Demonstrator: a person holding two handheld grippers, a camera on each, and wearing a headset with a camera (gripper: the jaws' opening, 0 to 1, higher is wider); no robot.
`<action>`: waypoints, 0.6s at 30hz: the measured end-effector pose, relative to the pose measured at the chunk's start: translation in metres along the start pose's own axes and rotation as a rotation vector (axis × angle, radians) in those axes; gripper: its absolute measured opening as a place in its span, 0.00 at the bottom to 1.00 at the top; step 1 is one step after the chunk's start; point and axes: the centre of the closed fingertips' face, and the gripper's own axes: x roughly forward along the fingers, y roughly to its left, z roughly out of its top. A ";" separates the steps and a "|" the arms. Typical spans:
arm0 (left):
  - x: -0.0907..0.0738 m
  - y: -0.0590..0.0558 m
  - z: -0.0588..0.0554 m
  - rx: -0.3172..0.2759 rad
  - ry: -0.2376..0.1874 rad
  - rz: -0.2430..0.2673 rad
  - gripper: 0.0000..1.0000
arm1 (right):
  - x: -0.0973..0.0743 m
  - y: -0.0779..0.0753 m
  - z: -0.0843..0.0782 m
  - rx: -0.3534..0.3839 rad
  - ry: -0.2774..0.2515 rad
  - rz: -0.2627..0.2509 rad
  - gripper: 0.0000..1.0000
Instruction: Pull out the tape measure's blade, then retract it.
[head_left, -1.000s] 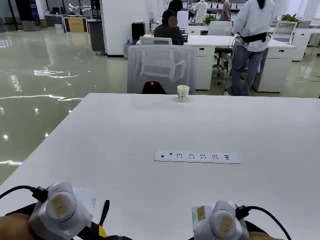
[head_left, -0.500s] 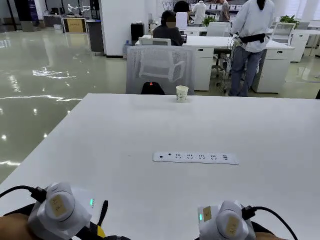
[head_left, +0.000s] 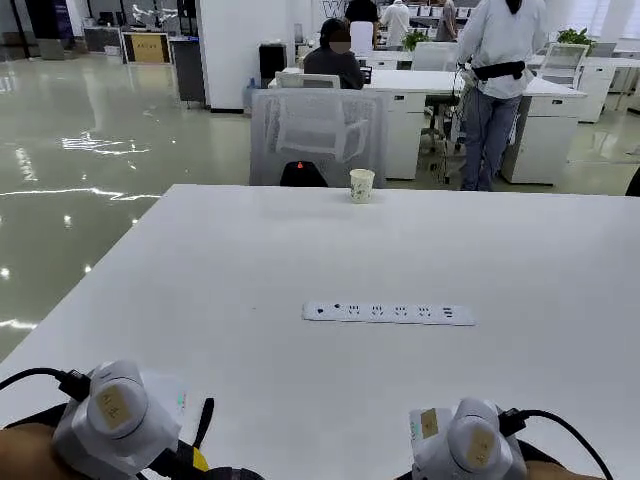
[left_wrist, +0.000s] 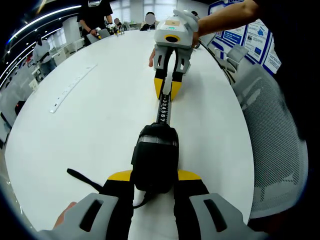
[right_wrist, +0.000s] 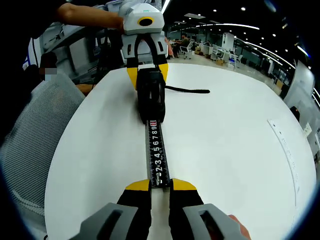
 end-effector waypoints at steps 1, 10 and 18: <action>0.000 0.000 0.000 0.000 0.000 0.000 0.25 | 0.000 0.000 -0.001 0.001 0.001 -0.002 0.09; 0.000 0.000 0.000 0.003 0.003 0.001 0.25 | -0.008 -0.001 -0.010 0.008 0.003 -0.008 0.09; 0.000 -0.001 0.000 0.003 0.004 0.000 0.25 | -0.014 -0.001 -0.018 0.019 0.005 -0.012 0.08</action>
